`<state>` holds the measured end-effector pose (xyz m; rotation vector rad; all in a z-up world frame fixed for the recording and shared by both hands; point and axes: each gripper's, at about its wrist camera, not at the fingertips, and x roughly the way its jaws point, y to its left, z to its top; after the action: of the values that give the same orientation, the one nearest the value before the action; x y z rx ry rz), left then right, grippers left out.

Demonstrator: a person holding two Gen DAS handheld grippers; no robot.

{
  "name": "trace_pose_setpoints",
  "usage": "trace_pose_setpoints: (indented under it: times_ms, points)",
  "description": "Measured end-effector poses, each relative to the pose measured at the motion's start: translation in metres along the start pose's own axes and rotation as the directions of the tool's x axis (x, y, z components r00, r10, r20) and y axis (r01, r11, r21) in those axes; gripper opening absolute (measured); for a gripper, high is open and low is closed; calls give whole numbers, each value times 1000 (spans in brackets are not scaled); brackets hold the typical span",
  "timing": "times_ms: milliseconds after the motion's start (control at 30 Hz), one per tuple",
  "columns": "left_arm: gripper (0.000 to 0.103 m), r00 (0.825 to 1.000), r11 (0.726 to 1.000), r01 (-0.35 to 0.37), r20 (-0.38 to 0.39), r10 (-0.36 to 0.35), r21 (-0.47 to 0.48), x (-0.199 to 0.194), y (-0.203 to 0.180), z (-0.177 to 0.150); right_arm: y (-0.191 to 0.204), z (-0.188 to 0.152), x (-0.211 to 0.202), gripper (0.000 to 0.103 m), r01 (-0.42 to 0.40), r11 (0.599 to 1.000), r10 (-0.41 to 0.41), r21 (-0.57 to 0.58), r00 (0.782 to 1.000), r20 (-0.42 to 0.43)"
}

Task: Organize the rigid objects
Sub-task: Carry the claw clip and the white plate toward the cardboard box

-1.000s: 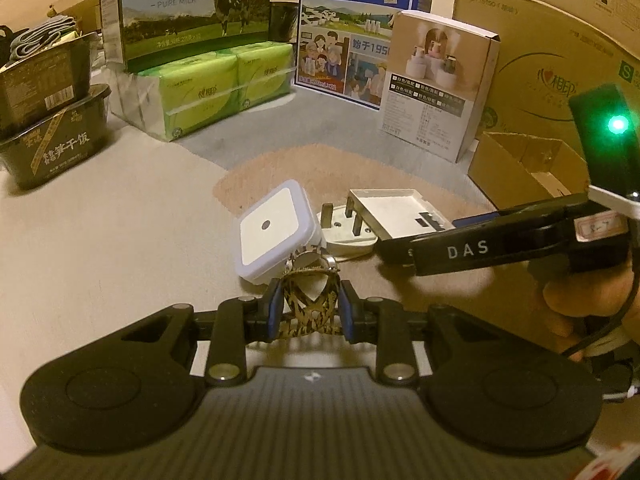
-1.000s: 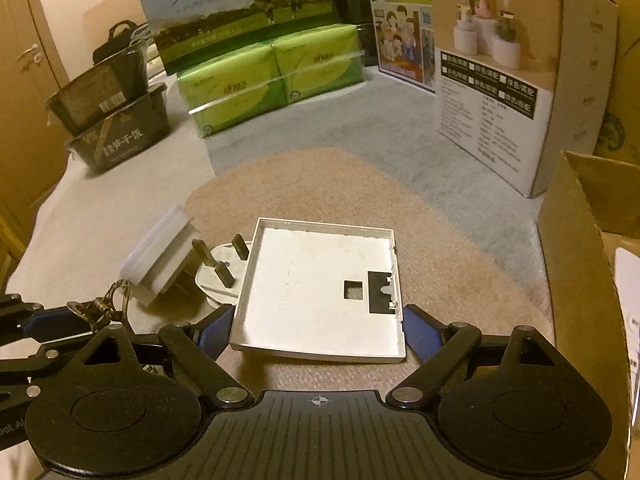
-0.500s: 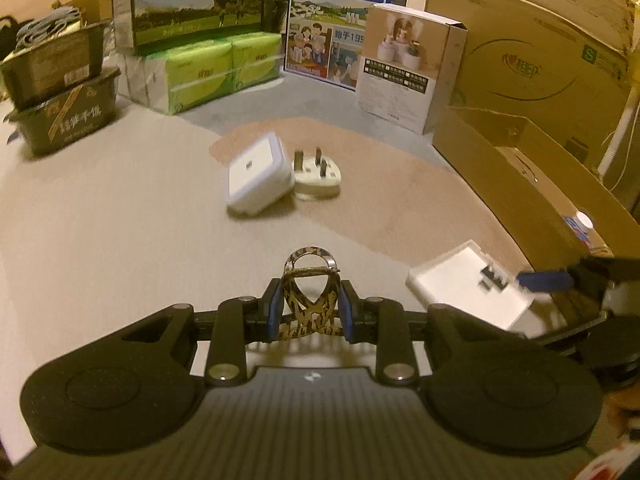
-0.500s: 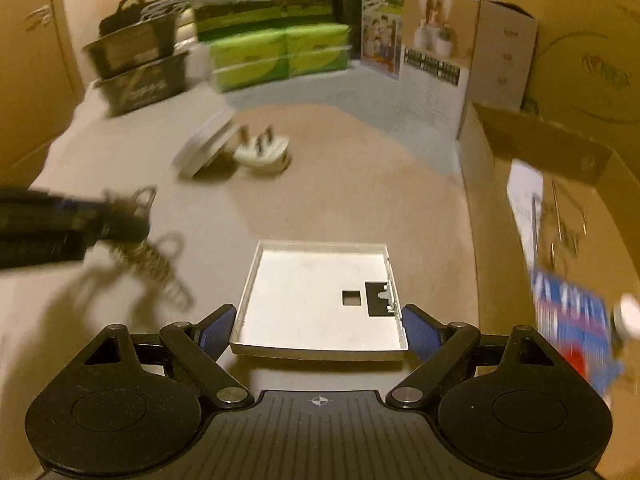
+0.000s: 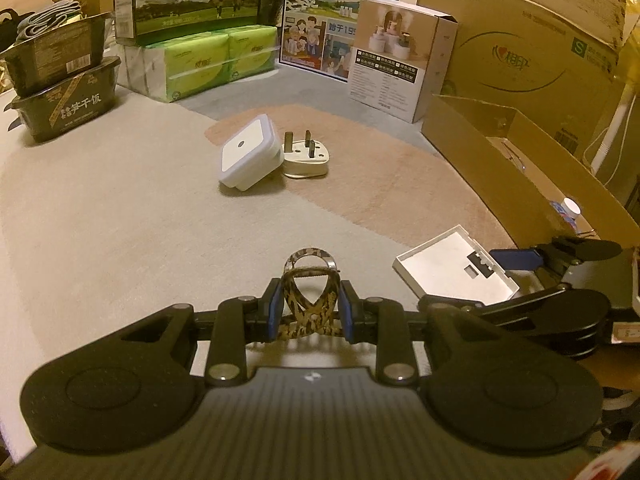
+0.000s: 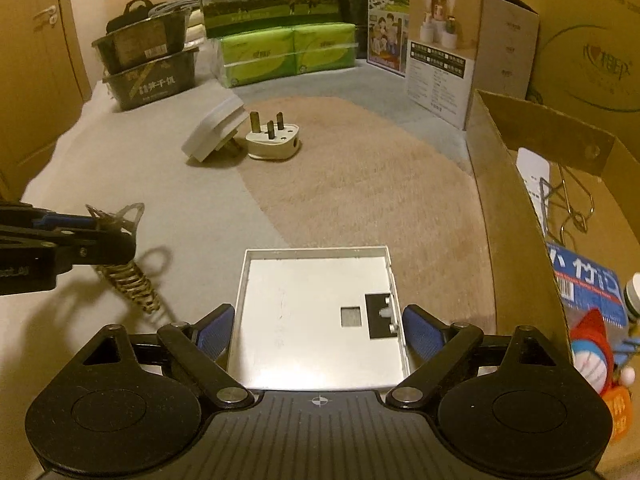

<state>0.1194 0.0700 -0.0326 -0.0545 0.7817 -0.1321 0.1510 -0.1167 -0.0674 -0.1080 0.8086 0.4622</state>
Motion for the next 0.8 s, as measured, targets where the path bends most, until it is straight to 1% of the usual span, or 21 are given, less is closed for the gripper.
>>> trace_pose_setpoints:
  times_ms: [67, 167, 333, 500, 800]
  points:
    - [26, 1000, 1000, 0, 0, 0, 0, -1, 0, 0, 1, 0, 0, 87, 6, 1000, -6, -6, 1000, 2]
    - [26, 1000, 1000, -4, 5, 4, -1, -3, 0, -1, 4, 0, -4, 87, 10, 1000, -10, -11, 1000, 10]
    - [26, 1000, 1000, -9, 18, 9, -3, -16, -3, 1, 5, 2, -27, 87, 24, 1000, -24, 11, 998, 66]
    - [26, 999, 1000, -12, 44, 12, -1, -34, -13, 3, 2, 5, -53, 87, 27, 998, -31, 49, 995, 92]
    - [26, 995, 1000, -4, 96, 3, 8, -68, -38, 9, -8, 2, -101, 87, 59, 994, -71, 89, 988, 140]
